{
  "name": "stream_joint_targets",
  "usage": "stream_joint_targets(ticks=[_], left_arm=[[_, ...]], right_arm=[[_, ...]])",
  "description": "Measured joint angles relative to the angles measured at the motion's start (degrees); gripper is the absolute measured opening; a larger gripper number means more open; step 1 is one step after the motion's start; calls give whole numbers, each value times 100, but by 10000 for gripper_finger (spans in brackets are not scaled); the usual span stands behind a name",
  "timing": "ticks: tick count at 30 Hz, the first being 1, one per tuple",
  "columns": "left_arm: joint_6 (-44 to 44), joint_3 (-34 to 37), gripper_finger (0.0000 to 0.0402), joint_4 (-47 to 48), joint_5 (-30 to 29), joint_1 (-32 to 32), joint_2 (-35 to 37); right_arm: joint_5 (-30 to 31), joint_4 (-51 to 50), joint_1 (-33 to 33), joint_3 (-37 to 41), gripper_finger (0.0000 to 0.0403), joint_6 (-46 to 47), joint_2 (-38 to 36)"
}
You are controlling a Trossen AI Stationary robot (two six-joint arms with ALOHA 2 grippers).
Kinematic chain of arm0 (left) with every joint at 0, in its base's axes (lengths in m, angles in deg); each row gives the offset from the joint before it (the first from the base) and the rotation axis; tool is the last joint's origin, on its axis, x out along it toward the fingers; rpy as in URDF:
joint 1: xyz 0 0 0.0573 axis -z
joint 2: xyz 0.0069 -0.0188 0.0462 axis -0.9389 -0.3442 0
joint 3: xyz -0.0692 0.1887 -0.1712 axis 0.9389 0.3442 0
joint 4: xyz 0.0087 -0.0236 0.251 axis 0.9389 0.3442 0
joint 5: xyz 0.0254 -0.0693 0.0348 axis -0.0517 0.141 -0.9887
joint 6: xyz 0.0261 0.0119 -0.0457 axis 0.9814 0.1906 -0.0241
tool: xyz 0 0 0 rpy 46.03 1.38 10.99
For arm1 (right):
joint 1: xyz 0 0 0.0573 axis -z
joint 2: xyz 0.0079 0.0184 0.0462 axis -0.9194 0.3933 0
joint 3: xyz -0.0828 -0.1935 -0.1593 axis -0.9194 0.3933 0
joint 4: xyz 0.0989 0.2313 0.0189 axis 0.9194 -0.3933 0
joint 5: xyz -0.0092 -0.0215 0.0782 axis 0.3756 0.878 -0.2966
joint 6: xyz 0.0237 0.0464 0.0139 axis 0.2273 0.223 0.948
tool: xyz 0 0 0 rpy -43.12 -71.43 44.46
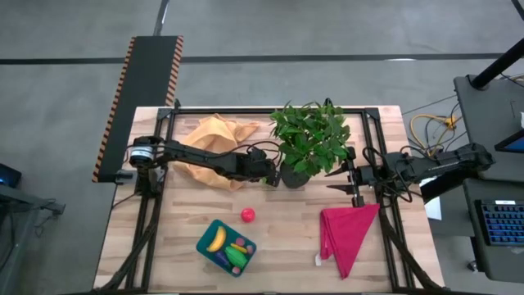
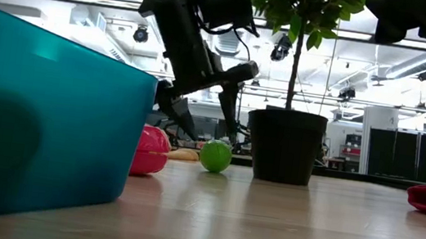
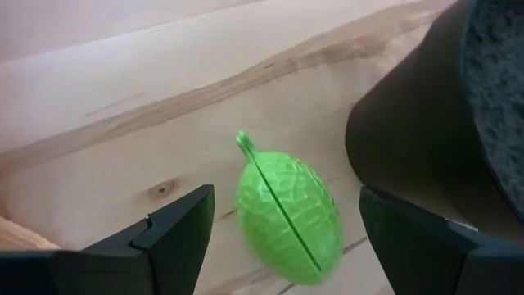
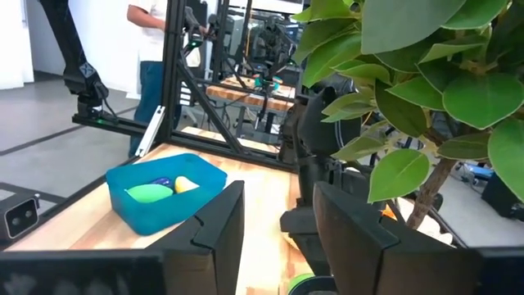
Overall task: Pick and placing Produce into tupperware
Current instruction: Put the green melon into the blue bin
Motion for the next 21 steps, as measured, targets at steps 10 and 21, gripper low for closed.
stream_joint_targets(ticks=[10, 21], left_arm=[[-325, 4, 290, -84, 69, 37, -156], [-600, 18, 289, -142, 35, 37, -321]], right_arm=[[0, -4, 2, 0, 133, 5, 0], [0, -47, 1, 0, 132, -7, -1]])
